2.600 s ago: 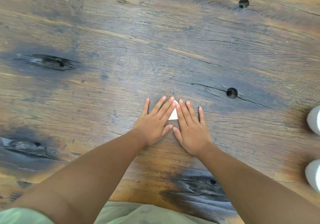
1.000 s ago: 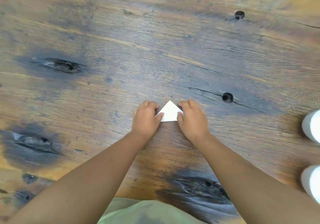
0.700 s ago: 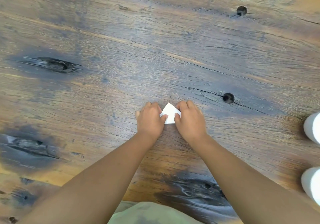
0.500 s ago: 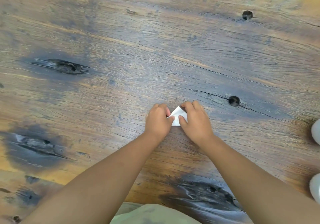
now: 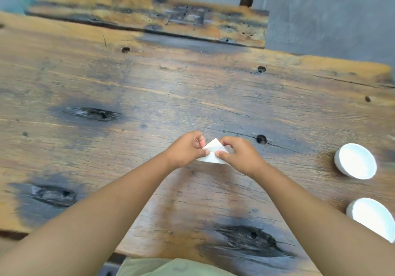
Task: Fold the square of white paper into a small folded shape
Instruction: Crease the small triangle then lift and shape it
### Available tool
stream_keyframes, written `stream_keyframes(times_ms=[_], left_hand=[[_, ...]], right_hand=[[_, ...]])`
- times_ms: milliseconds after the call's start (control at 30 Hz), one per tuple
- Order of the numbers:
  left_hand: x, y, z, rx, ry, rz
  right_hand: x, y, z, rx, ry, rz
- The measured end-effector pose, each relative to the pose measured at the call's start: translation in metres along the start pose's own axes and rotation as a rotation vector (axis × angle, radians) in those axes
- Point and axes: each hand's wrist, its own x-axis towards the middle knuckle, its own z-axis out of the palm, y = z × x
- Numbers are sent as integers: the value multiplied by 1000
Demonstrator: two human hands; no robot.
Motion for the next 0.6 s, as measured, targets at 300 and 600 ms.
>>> stream_keyframes(times_ms=[300,600], left_hand=[[-52,69,-30,-51,39,110],[-87,148,-60,-134,52,268]], right_hand=[[-38,-65,-53,320,12,-9],[-67,-138,-116,363,152,-146]])
